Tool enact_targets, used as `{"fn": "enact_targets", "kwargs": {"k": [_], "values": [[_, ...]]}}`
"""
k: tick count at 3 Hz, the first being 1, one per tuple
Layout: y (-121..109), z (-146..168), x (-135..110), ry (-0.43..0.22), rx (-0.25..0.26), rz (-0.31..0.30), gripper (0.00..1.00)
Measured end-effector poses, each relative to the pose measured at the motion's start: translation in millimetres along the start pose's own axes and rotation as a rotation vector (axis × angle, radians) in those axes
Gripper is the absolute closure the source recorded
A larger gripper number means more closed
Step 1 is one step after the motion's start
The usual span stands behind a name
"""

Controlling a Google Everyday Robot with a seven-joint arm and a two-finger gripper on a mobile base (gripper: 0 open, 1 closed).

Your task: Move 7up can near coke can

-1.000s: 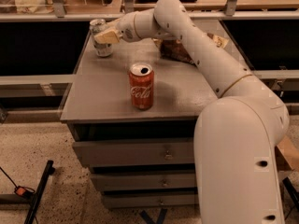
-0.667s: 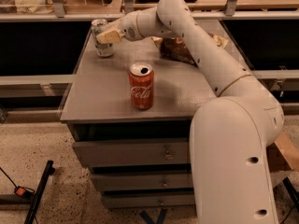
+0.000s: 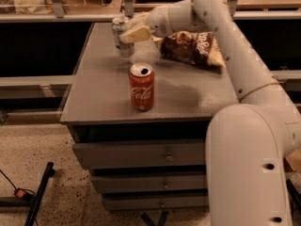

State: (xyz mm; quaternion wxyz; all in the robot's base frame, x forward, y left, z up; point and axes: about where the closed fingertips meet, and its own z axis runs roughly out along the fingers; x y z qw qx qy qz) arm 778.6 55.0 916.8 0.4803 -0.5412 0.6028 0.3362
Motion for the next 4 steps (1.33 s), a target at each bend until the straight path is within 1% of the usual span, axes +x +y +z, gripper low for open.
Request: {"fn": "enact_targets", "kwargs": {"k": [1, 2, 3, 4], "values": [[19.3, -66.0, 8.8, -0.03, -0.01, -0.019, 1.0], [52.0, -123.3, 31.6, -0.047, 0.003, 0.0, 1.0], [92.2, -166.3, 62.1, -0.039, 0.009, 0.036, 1.0], [123.5, -194.1, 79.6, -0.022, 0.011, 0.049, 1.0]]}}
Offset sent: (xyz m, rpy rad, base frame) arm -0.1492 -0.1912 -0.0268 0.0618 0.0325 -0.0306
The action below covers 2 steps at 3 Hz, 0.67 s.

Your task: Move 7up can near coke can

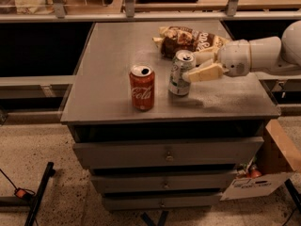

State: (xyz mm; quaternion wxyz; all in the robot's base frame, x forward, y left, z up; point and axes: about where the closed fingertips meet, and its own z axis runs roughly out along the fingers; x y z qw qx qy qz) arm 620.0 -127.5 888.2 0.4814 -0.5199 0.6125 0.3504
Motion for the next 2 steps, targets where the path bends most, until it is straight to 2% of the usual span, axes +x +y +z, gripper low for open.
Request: {"fn": "enact_targets", "kwargs": {"k": [1, 2], "values": [[31.5, -15.5, 2.4, 0.023, -0.009, -0.015, 1.0], [52.7, -16.6, -3.1, 0.031, -0.029, -0.051, 1.0]]}}
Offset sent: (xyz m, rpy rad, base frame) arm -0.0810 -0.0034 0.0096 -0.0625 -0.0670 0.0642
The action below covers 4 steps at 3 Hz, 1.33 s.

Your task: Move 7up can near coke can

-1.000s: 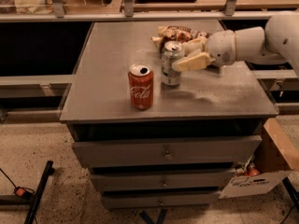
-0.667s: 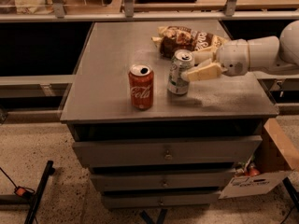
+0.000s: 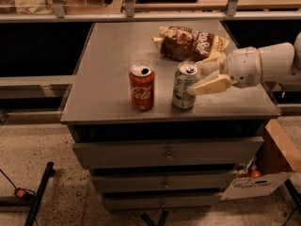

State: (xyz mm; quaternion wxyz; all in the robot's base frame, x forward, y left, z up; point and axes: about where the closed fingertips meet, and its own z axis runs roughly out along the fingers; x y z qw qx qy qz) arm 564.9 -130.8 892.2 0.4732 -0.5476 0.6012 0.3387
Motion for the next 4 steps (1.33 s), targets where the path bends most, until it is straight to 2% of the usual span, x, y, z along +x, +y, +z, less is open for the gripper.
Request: {"fn": "enact_targets", "kwargs": {"k": [1, 3, 4], "values": [[12.6, 4.1, -5.8, 0.011, -0.02, -0.025, 0.82], [21.4, 10.4, -16.8, -0.015, -0.046, -0.045, 0.36], [20.3, 14.0, -16.6, -0.011, -0.043, -0.05, 0.13]]}}
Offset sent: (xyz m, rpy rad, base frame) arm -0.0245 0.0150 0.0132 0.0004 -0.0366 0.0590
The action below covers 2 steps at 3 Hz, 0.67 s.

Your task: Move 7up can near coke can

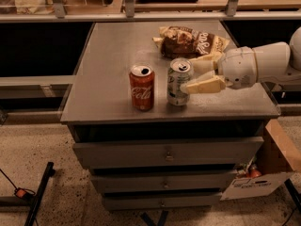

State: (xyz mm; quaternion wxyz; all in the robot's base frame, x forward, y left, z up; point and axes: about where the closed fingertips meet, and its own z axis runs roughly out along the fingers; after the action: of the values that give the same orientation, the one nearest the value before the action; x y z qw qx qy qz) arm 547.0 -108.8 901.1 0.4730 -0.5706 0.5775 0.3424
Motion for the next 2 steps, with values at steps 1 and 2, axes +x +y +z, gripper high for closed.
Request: {"fn": "enact_targets", "kwargs": {"k": [1, 2], "values": [[-2.7, 4.4, 6.4, 0.019, 0.019, 0.001, 0.0], [-4.4, 7.0, 10.6, 0.031, 0.029, 0.002, 0.0]]}}
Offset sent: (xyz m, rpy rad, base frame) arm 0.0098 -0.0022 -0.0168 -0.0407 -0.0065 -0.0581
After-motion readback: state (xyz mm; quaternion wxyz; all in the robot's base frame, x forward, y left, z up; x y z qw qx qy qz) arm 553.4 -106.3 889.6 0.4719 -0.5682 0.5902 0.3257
